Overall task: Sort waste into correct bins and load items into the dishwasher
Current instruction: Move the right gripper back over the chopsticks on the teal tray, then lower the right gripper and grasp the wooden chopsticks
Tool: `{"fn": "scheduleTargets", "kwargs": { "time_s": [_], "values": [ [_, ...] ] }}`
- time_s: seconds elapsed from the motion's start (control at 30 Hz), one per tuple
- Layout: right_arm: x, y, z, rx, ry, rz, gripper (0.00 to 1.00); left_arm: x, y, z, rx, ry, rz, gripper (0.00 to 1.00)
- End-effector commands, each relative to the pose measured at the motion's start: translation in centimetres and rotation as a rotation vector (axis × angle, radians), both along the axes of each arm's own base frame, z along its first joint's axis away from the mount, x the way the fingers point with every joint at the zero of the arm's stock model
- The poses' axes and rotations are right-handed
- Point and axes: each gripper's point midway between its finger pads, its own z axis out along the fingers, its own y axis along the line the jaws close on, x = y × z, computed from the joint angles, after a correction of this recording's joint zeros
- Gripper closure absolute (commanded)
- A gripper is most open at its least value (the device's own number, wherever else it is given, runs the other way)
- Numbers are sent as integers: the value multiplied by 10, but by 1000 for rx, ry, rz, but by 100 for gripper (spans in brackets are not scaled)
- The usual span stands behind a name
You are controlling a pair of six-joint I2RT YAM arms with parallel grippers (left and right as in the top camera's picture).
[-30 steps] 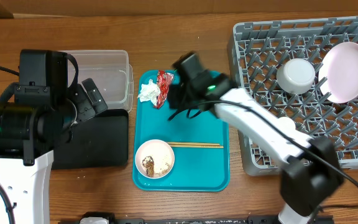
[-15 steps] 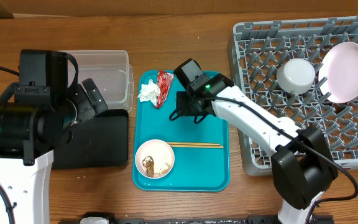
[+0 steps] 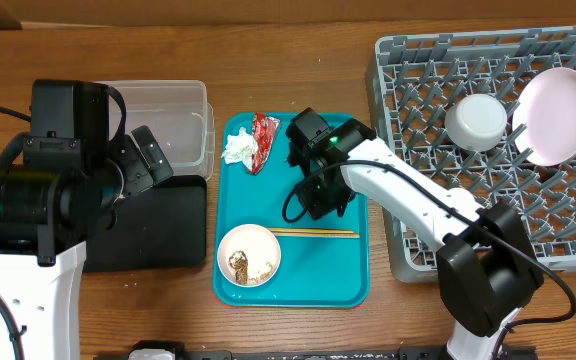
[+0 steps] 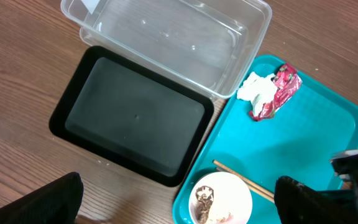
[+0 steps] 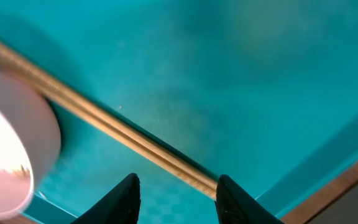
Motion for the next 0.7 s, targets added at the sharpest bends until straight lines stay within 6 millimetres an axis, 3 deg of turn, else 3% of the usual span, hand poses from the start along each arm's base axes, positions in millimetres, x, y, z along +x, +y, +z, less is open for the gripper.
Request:
{"fn": "scheduleTargets", "kwargs": {
  "time_s": [0.0, 0.33, 0.67],
  "values": [
    [-1, 13, 3, 74, -18, 237, 58, 2, 3, 2, 7, -7, 19, 0],
    [-10, 7, -43, 9, 92, 292, 57, 1, 3, 2, 7, -7, 19, 0],
    [-28, 7, -53, -25, 152, 345, 58, 2, 3, 2, 7, -7, 19, 0]
  ]
}}
